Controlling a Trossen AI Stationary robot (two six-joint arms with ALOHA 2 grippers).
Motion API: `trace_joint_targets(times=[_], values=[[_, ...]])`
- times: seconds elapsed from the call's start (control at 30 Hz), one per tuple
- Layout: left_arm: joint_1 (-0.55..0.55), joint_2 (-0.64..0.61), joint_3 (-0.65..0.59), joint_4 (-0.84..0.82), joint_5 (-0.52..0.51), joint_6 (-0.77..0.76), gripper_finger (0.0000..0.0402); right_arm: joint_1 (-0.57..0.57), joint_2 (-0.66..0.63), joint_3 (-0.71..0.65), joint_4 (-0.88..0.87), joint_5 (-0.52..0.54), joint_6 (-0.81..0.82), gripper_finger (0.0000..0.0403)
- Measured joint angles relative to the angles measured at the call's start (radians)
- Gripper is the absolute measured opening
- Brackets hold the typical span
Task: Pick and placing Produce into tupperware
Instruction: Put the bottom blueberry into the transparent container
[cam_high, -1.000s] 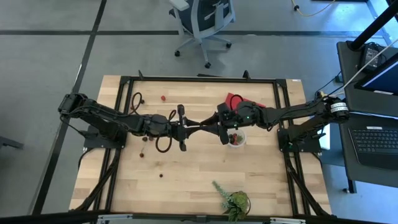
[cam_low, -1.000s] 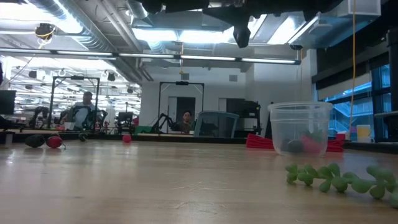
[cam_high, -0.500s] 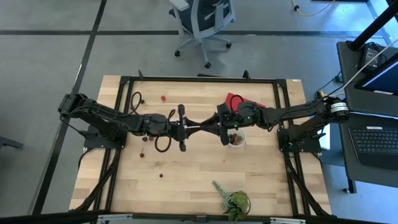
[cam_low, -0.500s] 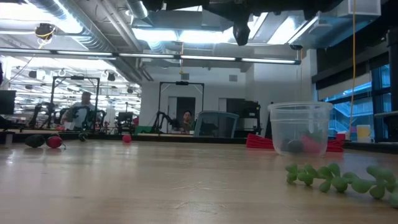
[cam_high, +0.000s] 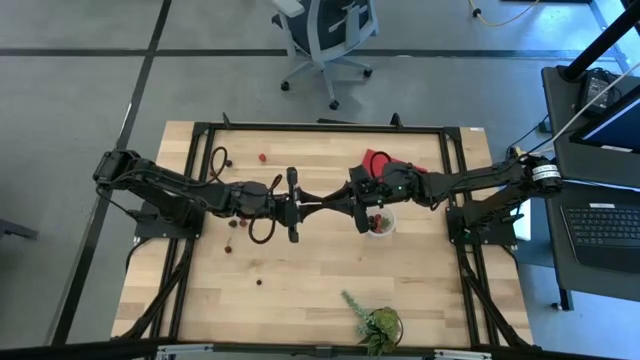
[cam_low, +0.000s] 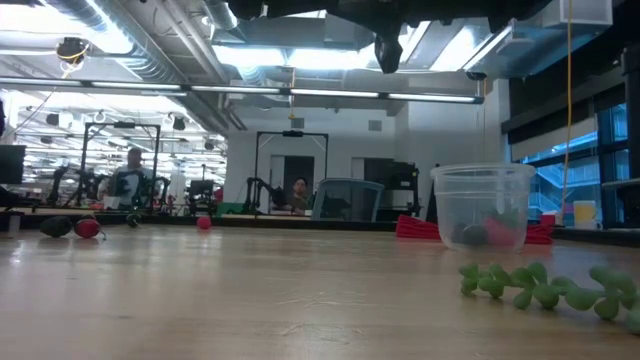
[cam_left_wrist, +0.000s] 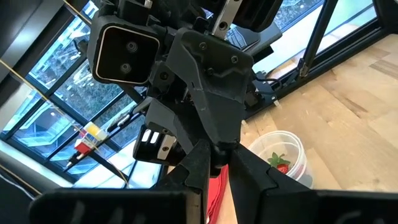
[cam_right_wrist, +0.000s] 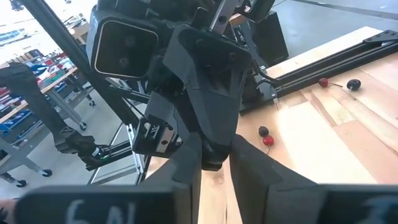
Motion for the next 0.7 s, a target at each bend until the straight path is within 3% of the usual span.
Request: trace_joint_targets(times=[0.23, 0.7], values=[[0.000, 0.000, 0.000, -0.009, 0.007, 0.000, 0.0065, 0.000, 0.000, 0.000, -0.010, 0.001, -0.005, 0.0067], [0.002, 0.001, 0.002, -0.053, 0.036, -0.076, 0.0189, 0.001, 0.002, 0.000, -0.051, 0.000, -0.007, 0.0065]])
